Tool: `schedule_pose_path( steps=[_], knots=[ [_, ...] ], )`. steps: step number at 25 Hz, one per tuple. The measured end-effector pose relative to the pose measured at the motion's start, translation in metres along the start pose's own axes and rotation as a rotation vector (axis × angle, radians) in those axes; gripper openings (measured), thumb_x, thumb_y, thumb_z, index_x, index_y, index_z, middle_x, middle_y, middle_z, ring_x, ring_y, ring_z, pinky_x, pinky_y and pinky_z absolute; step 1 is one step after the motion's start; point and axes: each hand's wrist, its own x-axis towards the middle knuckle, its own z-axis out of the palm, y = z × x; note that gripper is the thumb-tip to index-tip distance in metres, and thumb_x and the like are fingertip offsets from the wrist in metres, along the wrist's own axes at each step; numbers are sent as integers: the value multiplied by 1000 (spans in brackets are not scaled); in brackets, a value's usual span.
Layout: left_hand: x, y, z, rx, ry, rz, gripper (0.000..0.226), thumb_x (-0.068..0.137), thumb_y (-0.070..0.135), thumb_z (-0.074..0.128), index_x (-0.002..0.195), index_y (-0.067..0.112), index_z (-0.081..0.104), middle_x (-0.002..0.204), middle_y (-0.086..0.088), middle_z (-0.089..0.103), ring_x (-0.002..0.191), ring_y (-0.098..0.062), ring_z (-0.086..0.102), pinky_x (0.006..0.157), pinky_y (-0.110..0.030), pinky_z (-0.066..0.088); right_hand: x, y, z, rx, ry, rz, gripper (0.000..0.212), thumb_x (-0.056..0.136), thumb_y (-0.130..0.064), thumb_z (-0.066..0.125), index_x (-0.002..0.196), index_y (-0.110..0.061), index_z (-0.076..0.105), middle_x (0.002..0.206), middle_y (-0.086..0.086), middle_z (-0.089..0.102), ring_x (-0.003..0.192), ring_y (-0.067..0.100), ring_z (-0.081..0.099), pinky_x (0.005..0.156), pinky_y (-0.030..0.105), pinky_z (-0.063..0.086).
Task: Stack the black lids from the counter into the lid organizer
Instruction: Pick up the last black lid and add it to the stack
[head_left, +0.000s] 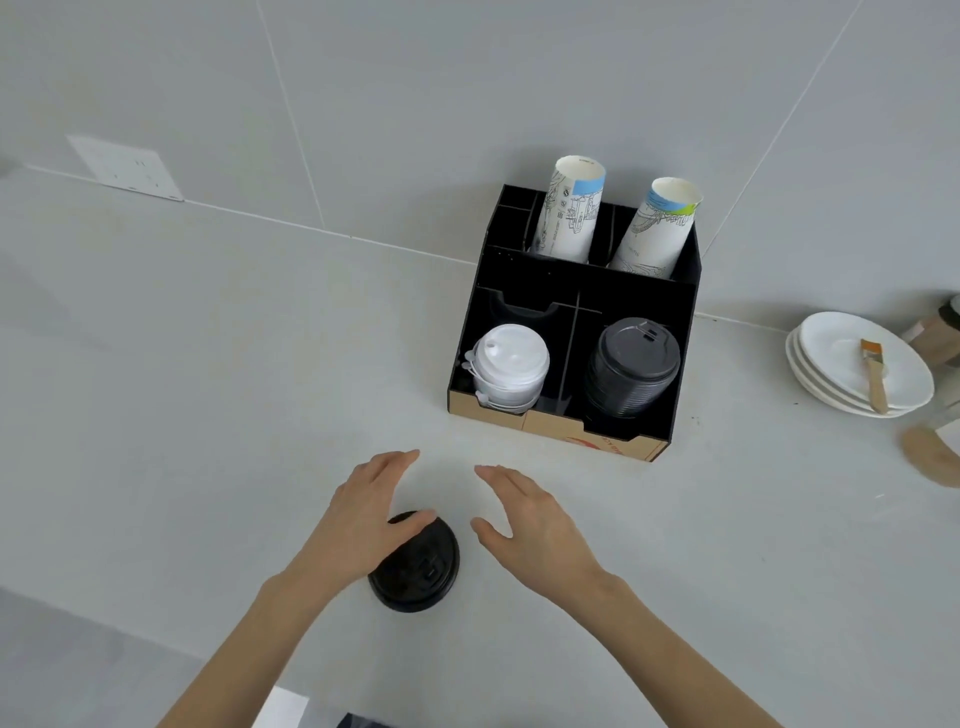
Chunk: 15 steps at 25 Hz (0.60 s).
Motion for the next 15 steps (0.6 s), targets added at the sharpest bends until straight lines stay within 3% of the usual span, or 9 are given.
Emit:
schedule_pose_path(
  steps=[5, 9, 15],
  knots=[
    [-22, -20, 7, -4, -109, -73, 72, 81, 41, 59, 139, 22, 20, 147, -1, 27, 134, -20, 26, 110, -34, 25, -4, -5, 21, 1, -76, 5, 51, 90, -27, 46, 137, -20, 27, 146, -2, 34, 132, 17, 34, 108, 32, 33],
    [-32, -30, 10, 1, -195, -116, 103, 49, 71, 39, 139, 24, 18, 147, 1, 26, 133, -20, 25, 110, -35, 25, -7, -8, 31, 21, -105, -2, 50, 90, -26, 47, 136, -20, 28, 144, -1, 35, 130, 16, 36, 107, 31, 35],
    [-35, -38, 19, 90, -232, -63, 104, 46, 69, 32, 139, 25, 15, 147, 6, 24, 131, -18, 24, 110, -36, 25, -6, -10, 41, 41, -116, -8, 46, 89, -23, 48, 133, -19, 33, 139, -2, 41, 126, 15, 39, 104, 29, 37]
  ],
)
